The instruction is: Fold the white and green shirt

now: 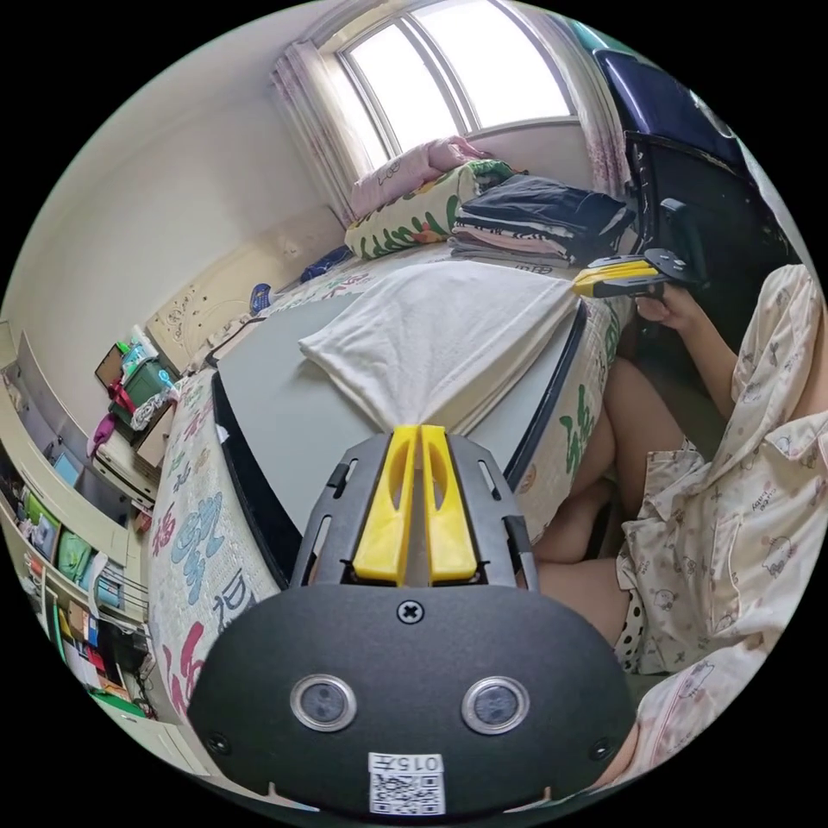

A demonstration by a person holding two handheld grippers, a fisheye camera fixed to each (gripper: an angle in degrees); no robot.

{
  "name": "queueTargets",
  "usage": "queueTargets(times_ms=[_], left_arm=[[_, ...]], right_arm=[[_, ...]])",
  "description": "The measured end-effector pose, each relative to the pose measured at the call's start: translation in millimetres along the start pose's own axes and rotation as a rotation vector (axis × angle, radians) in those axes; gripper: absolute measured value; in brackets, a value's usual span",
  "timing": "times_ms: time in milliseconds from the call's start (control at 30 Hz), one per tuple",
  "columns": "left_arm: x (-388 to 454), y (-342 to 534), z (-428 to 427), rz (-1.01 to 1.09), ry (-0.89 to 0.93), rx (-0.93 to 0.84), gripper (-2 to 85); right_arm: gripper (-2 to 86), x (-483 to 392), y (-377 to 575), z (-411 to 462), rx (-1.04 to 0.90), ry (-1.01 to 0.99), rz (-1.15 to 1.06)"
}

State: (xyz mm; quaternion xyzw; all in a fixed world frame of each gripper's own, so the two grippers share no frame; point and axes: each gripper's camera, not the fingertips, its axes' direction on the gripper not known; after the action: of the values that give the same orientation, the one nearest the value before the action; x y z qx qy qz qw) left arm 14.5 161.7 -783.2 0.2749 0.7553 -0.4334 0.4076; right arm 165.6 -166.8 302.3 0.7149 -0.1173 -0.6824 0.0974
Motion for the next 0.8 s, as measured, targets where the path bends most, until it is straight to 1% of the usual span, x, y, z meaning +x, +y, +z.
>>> queueTargets(times_ms=[300,433,600,667,800], left_arm=[[-12,-9,1,0.015,0.018,-0.028,-0.1],[-23,-24,-6,-0.005,0.026,-0.029,0.0],[-58,-34,-29,-0.175,0.091,0.032,0.4],[-77,-34,-44,-0.293,0.087,0.089,1.1],[-97,-47,-52,-0.435,0.094,0.112,4.7]], right_arm=[[-0.6,-16,-33,-43,-0.048,0.026,-0.040],[-0.1,-17,-53,-70,-0.048,0.001,-0.010],[1.8,6,-71,-113,-0.011,-0.171,0.127],[4.7,19,-78,-136,0.041,-0.252,0.194],[8.9,33,-95,-149,0.040,-0.300,0.316]])
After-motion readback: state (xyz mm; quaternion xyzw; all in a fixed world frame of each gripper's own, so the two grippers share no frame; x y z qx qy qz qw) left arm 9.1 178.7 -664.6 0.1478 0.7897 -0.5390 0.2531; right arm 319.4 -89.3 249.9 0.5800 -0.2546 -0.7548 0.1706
